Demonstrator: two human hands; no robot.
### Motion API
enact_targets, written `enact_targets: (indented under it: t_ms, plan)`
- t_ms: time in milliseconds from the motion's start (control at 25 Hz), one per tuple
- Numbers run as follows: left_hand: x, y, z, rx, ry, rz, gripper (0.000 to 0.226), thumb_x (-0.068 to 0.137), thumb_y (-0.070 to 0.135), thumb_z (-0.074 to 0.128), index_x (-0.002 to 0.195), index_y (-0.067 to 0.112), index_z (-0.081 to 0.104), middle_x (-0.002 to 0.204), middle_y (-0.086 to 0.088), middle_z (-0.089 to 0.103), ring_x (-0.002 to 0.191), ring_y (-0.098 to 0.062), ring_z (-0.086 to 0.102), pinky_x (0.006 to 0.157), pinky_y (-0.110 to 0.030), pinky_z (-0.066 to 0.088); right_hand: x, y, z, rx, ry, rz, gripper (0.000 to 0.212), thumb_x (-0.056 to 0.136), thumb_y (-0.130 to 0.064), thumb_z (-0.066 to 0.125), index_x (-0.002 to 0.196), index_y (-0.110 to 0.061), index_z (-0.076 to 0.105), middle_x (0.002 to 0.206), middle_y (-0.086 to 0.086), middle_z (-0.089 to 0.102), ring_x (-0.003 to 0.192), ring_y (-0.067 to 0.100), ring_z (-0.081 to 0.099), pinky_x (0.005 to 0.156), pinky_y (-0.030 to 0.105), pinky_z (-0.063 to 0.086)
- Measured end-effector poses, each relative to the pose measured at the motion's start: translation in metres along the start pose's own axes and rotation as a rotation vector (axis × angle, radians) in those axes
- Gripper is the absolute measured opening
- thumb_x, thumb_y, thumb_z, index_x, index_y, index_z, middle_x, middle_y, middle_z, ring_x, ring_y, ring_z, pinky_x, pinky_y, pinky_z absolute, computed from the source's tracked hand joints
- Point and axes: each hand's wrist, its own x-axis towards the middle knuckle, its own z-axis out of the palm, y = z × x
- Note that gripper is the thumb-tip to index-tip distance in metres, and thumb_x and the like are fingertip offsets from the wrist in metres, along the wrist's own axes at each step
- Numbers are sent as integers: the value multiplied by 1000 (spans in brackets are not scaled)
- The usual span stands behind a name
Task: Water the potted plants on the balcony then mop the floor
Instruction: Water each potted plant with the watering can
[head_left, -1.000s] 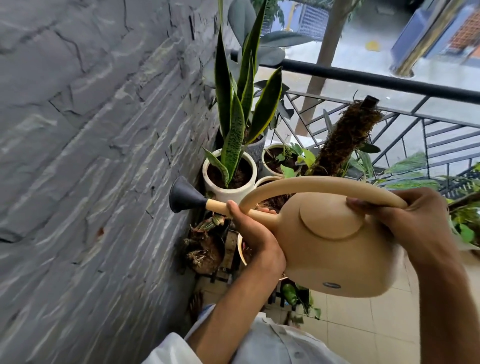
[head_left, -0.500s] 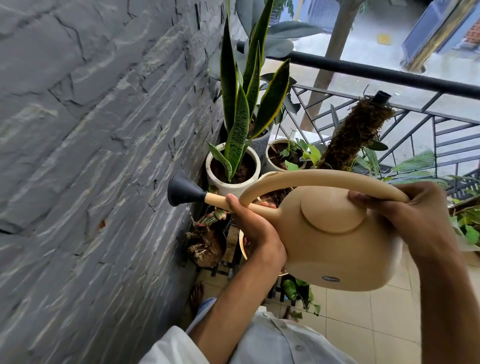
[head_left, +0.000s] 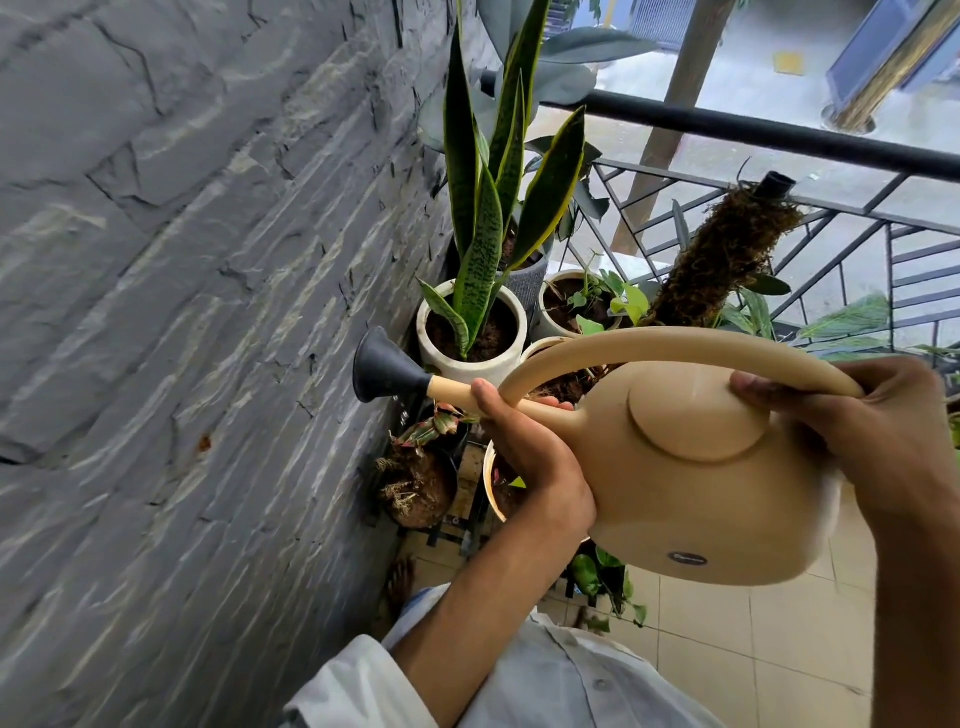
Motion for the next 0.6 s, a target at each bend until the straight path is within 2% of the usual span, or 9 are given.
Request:
enact_targets:
  t_ms: [120, 240, 400, 520, 600]
  plan:
    - [0, -3, 2, 12, 22, 2, 90, 62, 95, 51, 88, 10, 63, 73, -8, 67, 71, -27, 66, 91, -49, 59, 1, 2, -2, -10, -7, -9, 21, 65, -30, 94, 75, -22, 78, 54, -3, 68, 57, 23, 57, 62, 32, 44]
    - [2, -5, 5, -16, 42, 3, 82, 76, 88, 51, 90, 8, 63, 72, -8, 67, 70, -26, 66, 87, -45, 60, 5, 2, -4, -22, -27, -19, 21, 66, -31, 93, 77, -21, 78, 54, -12, 68, 51, 14, 57, 58, 29, 42]
    - [4, -9, 6, -13, 43, 23, 91, 60, 94, 51, 88, 9, 64, 72, -9, 67, 71, -29, 67, 91, -51, 59, 10, 6, -6, -36, -26, -23, 22, 63, -33, 95, 71, -18, 81, 62, 0, 72, 57, 25, 59, 63, 34, 45]
    - [4, -11, 6, -16, 39, 23, 98, 55, 96, 52, 95, 7, 65, 73, -11, 68, 73, -31, 67, 95, -55, 58, 13, 6, -8, -25, -29, -34, 24, 61, -36, 96, 81, -35, 81, 64, 5, 72, 59, 27, 60, 64, 37, 46]
    - [2, -11, 6, -22, 42, 36, 100, 55, 97, 51, 97, 7, 65, 74, -12, 68, 73, -31, 67, 96, -56, 58, 14, 4, -9, -23, -39, -35, 24, 61, -37, 96, 80, -31, 82, 65, 7, 72, 59, 27, 60, 64, 38, 47]
